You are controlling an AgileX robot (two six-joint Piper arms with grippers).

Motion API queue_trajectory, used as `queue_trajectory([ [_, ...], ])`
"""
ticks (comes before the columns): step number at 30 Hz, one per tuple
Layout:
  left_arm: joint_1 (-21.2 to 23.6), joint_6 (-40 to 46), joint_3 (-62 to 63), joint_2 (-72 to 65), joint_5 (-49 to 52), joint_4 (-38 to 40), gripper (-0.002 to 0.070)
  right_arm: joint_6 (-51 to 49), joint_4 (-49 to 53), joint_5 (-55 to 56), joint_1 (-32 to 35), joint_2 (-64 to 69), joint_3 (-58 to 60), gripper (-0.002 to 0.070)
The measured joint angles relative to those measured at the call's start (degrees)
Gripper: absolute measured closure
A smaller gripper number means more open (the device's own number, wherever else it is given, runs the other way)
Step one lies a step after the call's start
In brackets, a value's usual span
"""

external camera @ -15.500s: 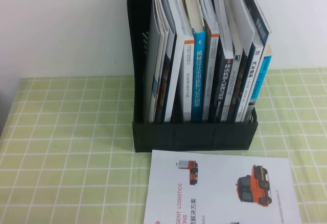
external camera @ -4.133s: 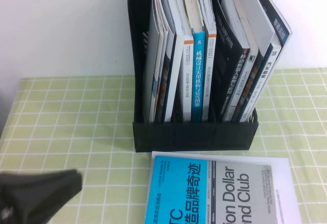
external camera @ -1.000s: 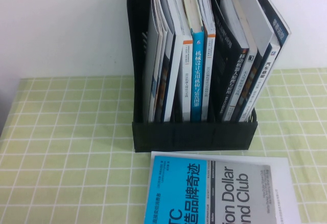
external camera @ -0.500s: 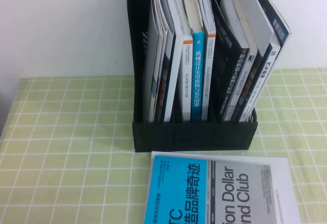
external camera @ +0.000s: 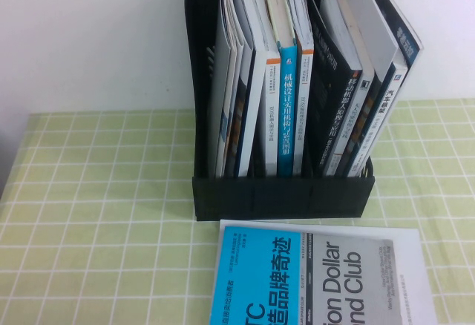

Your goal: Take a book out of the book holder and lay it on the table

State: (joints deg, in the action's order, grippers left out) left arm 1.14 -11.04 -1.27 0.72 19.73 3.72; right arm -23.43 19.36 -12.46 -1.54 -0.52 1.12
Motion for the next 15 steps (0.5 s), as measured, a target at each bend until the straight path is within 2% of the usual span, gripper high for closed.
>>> queue_trajectory([
  [6,0.00,0.00,0.00,0.00,0.00,0.00,0.0677,3.00,-2.28,-5.16,0.00,0.00,0.44,0.0678],
  [12,0.00,0.00,0.00,0.00,0.00,0.00,0.0677,19.77,-12.59,-7.89,0.00,0.00,0.44,0.0678],
  [15,0.00,0.00,0.00,0.00,0.00,0.00,0.0678,23.43,-15.30,-7.89,0.00,0.00,0.44,0.0678],
])
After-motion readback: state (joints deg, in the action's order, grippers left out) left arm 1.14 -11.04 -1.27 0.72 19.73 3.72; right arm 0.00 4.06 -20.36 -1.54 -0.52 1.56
